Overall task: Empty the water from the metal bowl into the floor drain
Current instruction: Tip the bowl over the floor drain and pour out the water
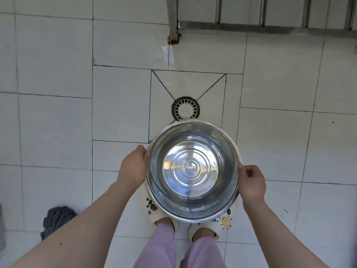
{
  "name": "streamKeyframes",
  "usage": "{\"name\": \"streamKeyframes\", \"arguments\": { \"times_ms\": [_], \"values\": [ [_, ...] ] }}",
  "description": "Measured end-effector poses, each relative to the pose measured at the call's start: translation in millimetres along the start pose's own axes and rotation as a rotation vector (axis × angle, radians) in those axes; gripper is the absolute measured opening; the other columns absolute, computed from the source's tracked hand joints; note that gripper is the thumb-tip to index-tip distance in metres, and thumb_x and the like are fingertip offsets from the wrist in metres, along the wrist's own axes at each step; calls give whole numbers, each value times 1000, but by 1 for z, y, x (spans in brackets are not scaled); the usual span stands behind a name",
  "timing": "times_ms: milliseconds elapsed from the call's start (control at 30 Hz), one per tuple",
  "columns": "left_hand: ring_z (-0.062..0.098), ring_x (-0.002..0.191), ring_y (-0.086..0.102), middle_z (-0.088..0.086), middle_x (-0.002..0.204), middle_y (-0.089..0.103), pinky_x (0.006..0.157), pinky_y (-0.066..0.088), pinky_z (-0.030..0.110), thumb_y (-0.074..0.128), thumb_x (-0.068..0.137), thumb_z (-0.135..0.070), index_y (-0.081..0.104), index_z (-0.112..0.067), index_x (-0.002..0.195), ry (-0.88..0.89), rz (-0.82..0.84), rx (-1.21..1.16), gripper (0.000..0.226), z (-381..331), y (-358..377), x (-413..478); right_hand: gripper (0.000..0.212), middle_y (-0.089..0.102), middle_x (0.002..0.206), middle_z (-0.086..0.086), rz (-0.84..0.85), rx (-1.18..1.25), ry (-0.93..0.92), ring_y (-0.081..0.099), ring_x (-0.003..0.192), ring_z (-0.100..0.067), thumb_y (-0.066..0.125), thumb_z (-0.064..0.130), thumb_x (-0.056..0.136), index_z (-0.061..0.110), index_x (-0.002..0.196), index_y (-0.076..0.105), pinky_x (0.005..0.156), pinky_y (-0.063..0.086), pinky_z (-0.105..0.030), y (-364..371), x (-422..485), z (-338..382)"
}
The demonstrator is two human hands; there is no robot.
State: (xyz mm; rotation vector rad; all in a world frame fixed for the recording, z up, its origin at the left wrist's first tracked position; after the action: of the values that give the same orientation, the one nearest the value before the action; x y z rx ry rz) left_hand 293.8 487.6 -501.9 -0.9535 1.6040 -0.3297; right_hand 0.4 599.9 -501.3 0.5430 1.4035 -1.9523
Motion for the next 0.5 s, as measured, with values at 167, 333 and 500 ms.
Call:
{"name": "streamKeyframes", "arguments": {
  "times_ms": [167,333,500],
  "values": [
    [23,63,49,2,68,53,49,28,26,34,98,-25,47,-7,84,-7,6,4,26,0,0,0,28,60,75,1,-5,-12,-4,53,67,-14,53,38,92,12,85,57,66,39,-30,1,0,-1],
    [25,66,51,5,72,56,53,30,30,34,98,-25,49,-6,87,-13,11,5,27,-2,0,1,29,60,76,0,-3,-22,-13,53,68,-15,52,38,92,11,86,57,68,39,-31,0,1,-1],
    [20,63,48,0,67,52,49,28,24,34,98,-26,47,-8,84,-27,16,-2,26,-1,-1,1,29,60,76,0,-2,-20,-20,53,67,-14,52,38,93,10,86,57,68,40,-31,0,1,1]
  ]
}}
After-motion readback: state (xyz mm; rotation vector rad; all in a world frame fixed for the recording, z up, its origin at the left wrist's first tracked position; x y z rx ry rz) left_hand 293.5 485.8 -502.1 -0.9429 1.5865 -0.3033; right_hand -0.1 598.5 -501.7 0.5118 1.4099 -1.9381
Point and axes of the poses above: each hand's wrist, its own x-axis towards the middle knuckle, its own y-axis out of the palm, z = x × y, the point moved 2 cm from there along x, towards the middle knuckle
